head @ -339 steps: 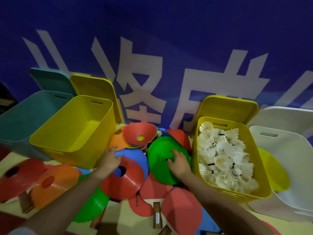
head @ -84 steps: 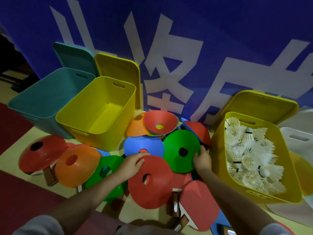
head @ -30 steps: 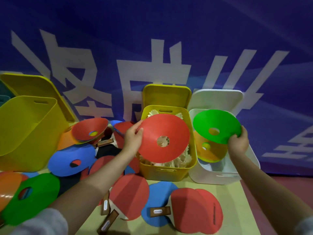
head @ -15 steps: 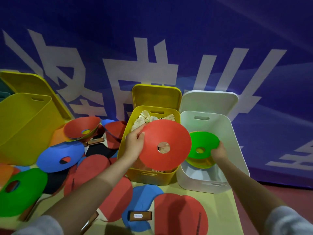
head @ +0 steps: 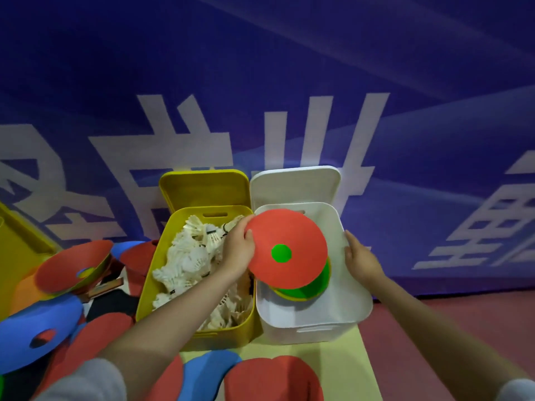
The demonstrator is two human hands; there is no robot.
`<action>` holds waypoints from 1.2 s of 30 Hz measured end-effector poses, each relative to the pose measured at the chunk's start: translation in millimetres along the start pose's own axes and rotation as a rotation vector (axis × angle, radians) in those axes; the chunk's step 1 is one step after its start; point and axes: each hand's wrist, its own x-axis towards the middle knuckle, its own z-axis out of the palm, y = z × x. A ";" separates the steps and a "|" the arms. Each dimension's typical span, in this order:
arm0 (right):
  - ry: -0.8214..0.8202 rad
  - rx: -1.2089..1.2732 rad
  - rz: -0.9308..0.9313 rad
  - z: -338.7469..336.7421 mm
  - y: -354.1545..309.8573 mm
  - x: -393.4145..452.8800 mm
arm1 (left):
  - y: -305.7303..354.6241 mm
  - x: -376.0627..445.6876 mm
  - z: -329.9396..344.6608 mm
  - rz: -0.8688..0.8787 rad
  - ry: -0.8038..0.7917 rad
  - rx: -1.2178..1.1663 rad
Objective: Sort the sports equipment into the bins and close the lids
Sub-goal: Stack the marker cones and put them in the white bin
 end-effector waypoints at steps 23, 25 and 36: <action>0.152 0.171 0.019 13.1 9.8 -4.0 | -56.1 28.5 122.9 -0.238 -0.441 0.671; 0.147 0.146 0.020 13.4 8.6 -3.2 | -52.3 27.3 123.3 -0.259 -0.446 0.662; 0.083 -0.214 -0.051 1.6 -11.2 -14.9 | 8.3 -11.1 55.4 0.068 -0.295 0.060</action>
